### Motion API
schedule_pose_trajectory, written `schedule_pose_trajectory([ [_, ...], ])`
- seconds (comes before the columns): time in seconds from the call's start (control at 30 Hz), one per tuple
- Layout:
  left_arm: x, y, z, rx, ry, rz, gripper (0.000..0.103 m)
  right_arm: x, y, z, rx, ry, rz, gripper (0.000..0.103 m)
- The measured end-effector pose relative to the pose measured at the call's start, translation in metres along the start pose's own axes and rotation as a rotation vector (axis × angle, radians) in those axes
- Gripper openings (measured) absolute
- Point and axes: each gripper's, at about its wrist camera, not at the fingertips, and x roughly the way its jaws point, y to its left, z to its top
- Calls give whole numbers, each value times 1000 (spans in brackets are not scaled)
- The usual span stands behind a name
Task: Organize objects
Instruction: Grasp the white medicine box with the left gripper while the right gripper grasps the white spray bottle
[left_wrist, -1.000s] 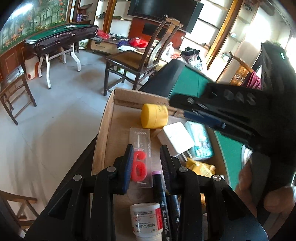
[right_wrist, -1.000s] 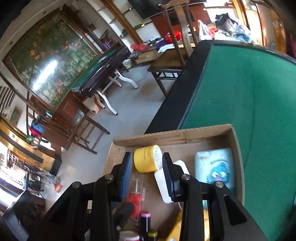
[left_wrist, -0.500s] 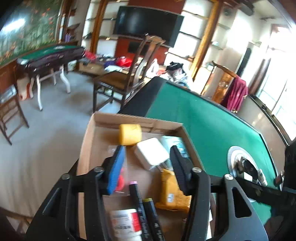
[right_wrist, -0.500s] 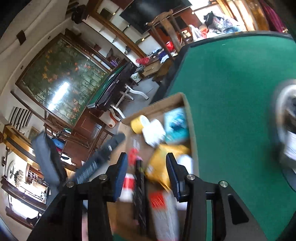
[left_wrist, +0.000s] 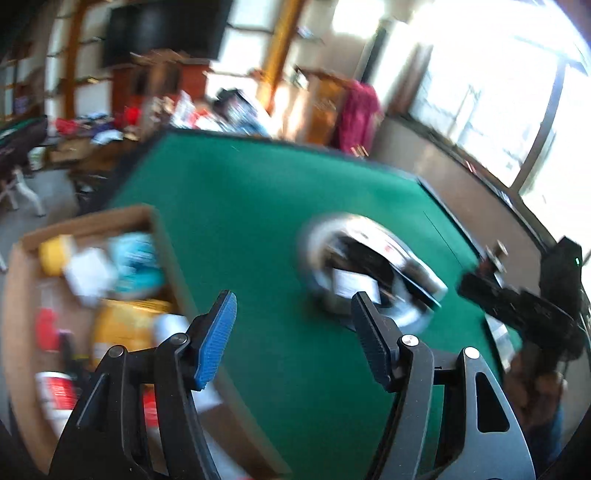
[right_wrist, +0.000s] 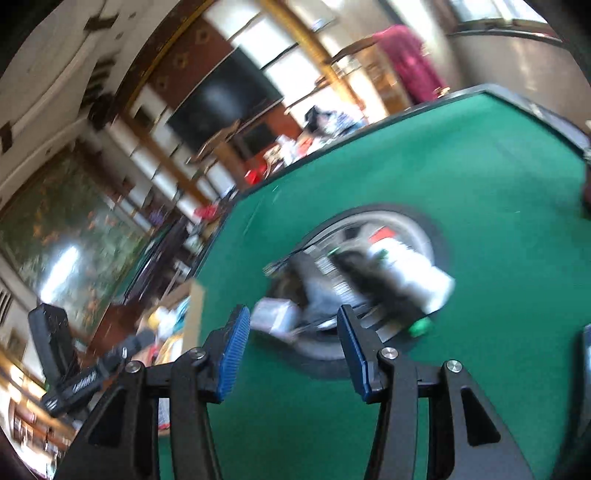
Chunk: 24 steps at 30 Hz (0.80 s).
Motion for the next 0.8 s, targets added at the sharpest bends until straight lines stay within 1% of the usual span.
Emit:
schedule_pose_trajectory([
  [0.07, 18, -26, 9, 37, 58, -28, 65, -3, -9, 5, 4, -24, -33, 49],
  [0.1, 27, -38, 13, 61, 77, -16, 65, -4, -13, 8, 9, -27, -30, 49],
  [0.17, 46, -57, 23, 108, 121, 41, 66, -7, -18, 13, 33, -26, -2, 49],
  [0.27, 76, -68, 33, 125, 183, 96, 66, -14, -28, 16, 98, -27, 58, 50],
  [0.33, 93, -66, 35, 142, 231, 133, 66, -16, -32, 18, 120, -30, 75, 50],
  [0.4, 108, -66, 33, 147, 268, 150, 66, -19, -38, 20, 147, -40, 79, 50],
  [0.47, 119, -65, 30, 136, 284, 159, 66, -17, -38, 23, 161, -40, 86, 51],
  [0.57, 136, -71, 31, 150, 293, 185, 66, -15, -39, 23, 166, -33, 90, 52],
  [0.63, 146, -70, 30, 136, 294, 168, 66, -13, -37, 24, 146, -38, 68, 52],
  [0.67, 148, -67, 27, 125, 287, 175, 66, -13, -37, 24, 134, -46, 51, 52],
  [0.7, 148, -64, 23, 118, 288, 184, 58, -13, -37, 24, 119, -50, 34, 52],
  [0.73, 148, -60, 18, 113, 292, 186, 46, -12, -36, 24, 96, -51, 7, 52],
  [0.8, 138, -55, 8, 112, 265, 196, 46, -7, -37, 25, 61, -54, -78, 52],
])
